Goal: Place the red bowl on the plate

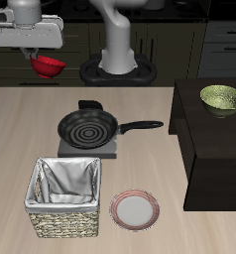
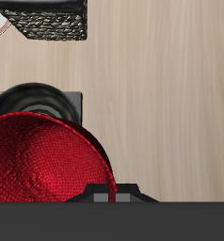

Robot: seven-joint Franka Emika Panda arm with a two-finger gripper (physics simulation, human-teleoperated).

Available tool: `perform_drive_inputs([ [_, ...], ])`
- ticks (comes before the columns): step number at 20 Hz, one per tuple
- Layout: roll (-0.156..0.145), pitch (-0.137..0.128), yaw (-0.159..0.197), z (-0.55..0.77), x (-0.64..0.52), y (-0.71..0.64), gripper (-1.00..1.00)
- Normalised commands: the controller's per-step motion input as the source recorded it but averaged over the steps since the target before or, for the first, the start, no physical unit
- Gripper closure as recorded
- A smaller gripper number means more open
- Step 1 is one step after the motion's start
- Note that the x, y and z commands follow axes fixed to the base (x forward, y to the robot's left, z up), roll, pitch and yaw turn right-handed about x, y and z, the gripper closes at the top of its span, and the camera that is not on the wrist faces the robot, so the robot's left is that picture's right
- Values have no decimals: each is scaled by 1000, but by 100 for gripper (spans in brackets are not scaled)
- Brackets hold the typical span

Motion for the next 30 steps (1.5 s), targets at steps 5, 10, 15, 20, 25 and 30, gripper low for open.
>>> perform_drive_inputs([
  [5, -11, -4, 0, 142, 330, 276, 100],
  [10, -8, 4, -12, 35, 348, 271, 100],
  [15, 21, 8, -8, 12, 127, 296, 100],
  [20, 20, 18, 14, -55, 97, 396, 100],
  [25, 4, -7, 9, 78, 141, 375, 100],
  [30, 9, -34, 17, 191, 70, 464, 100],
])
